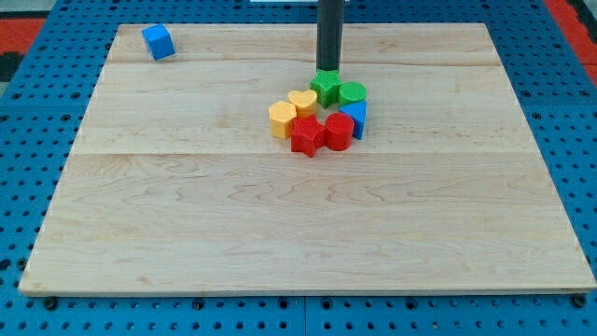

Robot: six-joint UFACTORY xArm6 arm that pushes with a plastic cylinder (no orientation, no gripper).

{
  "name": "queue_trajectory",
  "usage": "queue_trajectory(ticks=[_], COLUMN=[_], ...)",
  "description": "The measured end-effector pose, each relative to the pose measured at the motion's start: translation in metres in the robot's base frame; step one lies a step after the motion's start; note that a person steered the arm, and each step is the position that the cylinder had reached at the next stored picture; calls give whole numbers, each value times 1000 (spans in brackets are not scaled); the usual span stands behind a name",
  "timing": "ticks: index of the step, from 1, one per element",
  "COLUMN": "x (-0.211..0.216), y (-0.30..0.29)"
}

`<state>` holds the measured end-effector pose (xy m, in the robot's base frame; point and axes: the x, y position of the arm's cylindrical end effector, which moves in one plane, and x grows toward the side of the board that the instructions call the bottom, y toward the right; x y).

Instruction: Move the blue cube into the hexagon

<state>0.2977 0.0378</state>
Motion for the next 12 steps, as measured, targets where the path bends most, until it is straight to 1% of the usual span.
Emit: queue_trajectory(ticks=[1,3,4,5,6,7,10,11,12], x=[4,12,-29,-93,-105,-105,-106,-86,-41], y=[-15,-24,-46,-62,-158,-255,-259,-269,-252])
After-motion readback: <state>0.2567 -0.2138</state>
